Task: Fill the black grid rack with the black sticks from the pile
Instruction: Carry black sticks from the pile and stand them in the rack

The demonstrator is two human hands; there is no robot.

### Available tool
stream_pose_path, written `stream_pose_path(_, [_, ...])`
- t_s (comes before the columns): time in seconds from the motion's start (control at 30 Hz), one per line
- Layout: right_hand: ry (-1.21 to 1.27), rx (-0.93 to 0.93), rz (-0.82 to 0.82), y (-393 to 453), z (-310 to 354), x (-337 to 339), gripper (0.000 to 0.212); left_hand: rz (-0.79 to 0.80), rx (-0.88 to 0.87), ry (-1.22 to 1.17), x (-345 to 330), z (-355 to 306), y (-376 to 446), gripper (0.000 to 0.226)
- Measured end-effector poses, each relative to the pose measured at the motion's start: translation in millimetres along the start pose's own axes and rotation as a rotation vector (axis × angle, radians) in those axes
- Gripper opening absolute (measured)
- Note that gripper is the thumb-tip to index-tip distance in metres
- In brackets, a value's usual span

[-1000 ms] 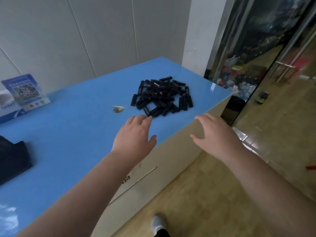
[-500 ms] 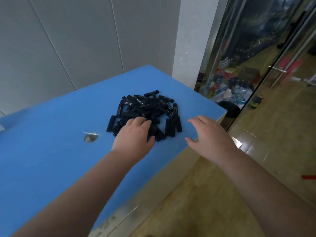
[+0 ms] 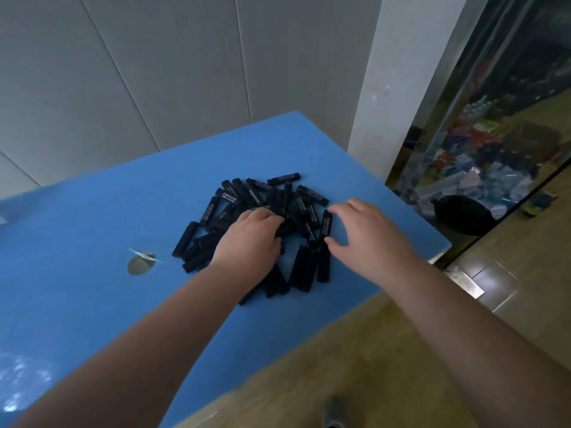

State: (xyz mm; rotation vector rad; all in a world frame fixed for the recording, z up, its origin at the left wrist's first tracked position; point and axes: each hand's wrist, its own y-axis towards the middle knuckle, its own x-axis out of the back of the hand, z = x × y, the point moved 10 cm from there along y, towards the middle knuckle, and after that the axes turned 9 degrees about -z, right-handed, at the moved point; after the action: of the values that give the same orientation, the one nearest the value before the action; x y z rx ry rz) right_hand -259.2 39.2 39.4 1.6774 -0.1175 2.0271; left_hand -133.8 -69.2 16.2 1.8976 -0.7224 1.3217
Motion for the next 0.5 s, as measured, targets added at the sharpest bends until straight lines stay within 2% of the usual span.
stream_pose_path(0.1, [0.02,0.036,0.015,17.2,-12.8,-7.2,0.049,0.017,-0.045,0.041,-19.1,-12.2,19.0,0.052])
stream_pose_path(0.23, [0.05,0.068,0.042,29.0,-26.3,-19.5,0.05,0.052,-0.201,0.192,-42.4,-30.7,34.9,0.062])
stream_pose_path(0.4, [0.087,0.108,0.098,30.5,-37.8,-32.0,0.048,0.028,-0.239,0.258,-55.9,-33.1,46.9,0.053])
stream_pose_path(0.5, [0.098,0.125,0.123,33.2,-42.5,-38.0,0.047,-0.042,-0.268,0.23,-53.6,-36.2,48.6,0.045])
